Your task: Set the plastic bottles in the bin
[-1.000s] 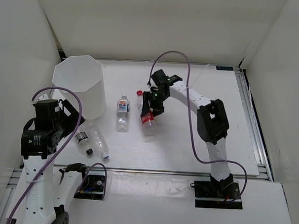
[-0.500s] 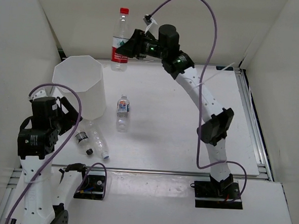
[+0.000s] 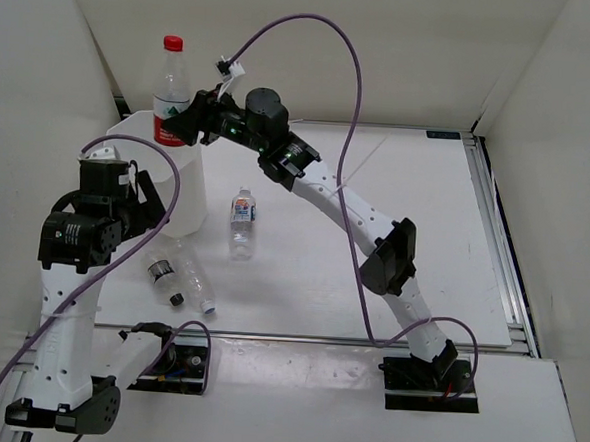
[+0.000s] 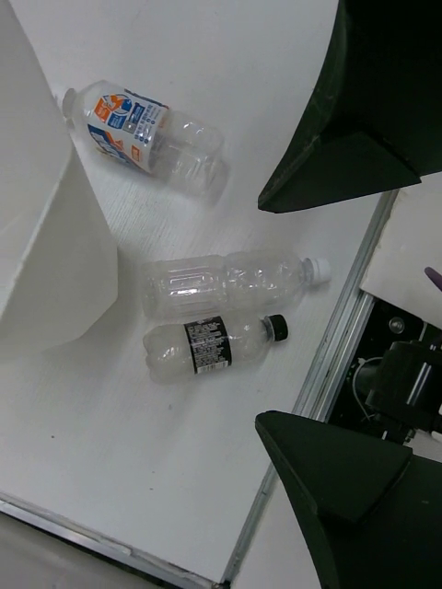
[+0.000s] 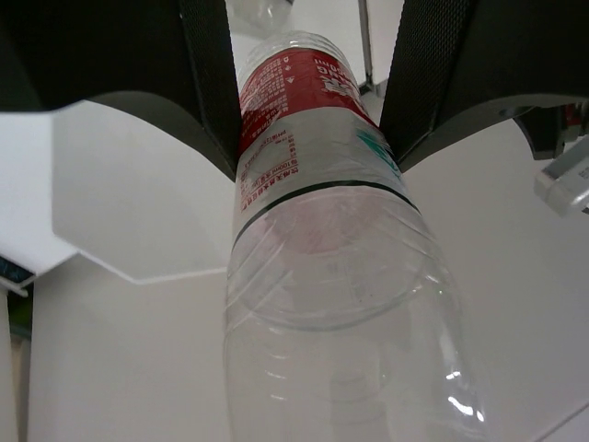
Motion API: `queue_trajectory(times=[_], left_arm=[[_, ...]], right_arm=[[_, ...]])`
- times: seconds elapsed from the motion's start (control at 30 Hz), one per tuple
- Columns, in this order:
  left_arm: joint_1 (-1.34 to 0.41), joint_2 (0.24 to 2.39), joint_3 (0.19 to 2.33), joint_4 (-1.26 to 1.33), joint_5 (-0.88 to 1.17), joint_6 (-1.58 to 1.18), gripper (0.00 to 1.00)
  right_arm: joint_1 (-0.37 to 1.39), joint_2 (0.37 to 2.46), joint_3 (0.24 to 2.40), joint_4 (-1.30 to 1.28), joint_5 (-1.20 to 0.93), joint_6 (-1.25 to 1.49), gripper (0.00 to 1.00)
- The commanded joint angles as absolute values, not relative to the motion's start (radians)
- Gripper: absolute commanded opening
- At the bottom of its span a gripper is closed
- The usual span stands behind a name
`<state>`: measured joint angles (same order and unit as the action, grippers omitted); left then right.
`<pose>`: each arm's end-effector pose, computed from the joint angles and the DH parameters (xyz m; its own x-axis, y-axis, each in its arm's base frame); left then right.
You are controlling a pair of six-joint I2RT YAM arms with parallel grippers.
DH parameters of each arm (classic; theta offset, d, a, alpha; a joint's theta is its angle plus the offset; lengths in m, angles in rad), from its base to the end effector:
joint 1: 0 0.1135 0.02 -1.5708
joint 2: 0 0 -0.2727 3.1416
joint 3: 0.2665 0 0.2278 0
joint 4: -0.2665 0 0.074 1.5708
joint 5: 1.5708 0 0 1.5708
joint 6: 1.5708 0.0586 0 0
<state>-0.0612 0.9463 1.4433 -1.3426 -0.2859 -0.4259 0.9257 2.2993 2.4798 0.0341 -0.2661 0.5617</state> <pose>0.1123 0.0097 0.3948 -0.6273 -0.3587 -0.6912 -0.4252 0.9014 -0.0818 0.3091 0.4364 0.4432 -0.3845 0.3437 -0.8568 -0.8514 0.2266 0.4730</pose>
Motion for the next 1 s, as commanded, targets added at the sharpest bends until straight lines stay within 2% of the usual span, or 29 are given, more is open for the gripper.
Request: queue_trajectory(times=[0.0, 0.07, 0.1, 0.2, 0.37, 0.4, 0.43, 0.47, 0.5, 0.7, 0.77, 0.87, 0.97], left_arm=[[-0.11, 0.95, 1.493, -1.382, -0.36, -0.397, 1.0], [-0.124, 0.95, 1.502, -1.382, -0.373, -0.388, 1.0], [-0.124, 0.95, 1.502, -1.382, -0.382, -0.388, 1.0], [-0.133, 0.95, 1.502, -1.382, -0.391, -0.388, 1.0], [-0.133, 0.93, 1.52, -1.382, -0.411, -0.388, 1.0], [-0.133, 0.93, 1.52, -1.382, -0.411, -0.399, 1.0], [-0.133, 0.919, 1.52, -1.382, -0.42, -0.399, 1.0], [-0.133, 0.919, 1.52, -1.382, -0.429, -0.399, 1.0], [-0.133, 0.919, 1.511, -1.382, -0.43, -0.399, 1.0], [-0.133, 0.876, 1.471, -1.382, -0.46, -0.461, 1.0], [-0.133, 0.853, 1.43, -1.371, -0.469, -0.497, 1.0], [-0.133, 0.842, 1.369, -1.341, -0.459, -0.555, 1.0], [-0.133, 0.822, 1.315, -1.341, -0.459, -0.63, 1.0]], right_arm=[[0.925, 2.31, 2.533, 0.17, -0.192, 0.486, 0.42], [0.934, 2.319, 2.533, 0.17, -0.192, 0.486, 0.43], [0.943, 2.319, 2.533, 0.17, -0.192, 0.486, 0.51], [0.953, 2.342, 2.52, 0.138, -0.192, 0.46, 0.6], [0.953, 2.356, 2.533, 0.012, -0.225, 0.427, 0.57], [0.953, 2.339, 2.52, 0.0, -0.225, 0.417, 0.64], [0.953, 2.33, 2.52, -0.023, -0.238, 0.417, 0.75], [0.953, 2.318, 2.52, -0.04, -0.213, 0.396, 0.92], [0.963, 2.278, 2.531, -0.055, -0.19, 0.353, 1.0], [0.91, 1.978, 2.382, -0.126, 0.055, 0.293, 1.0], [0.868, 1.907, 2.334, -0.257, 0.133, 0.357, 1.0], [0.79, 1.849, 2.249, -0.442, 0.134, 0.357, 1.0], [0.762, 1.781, 2.02, -0.523, 0.095, 0.357, 0.95]])
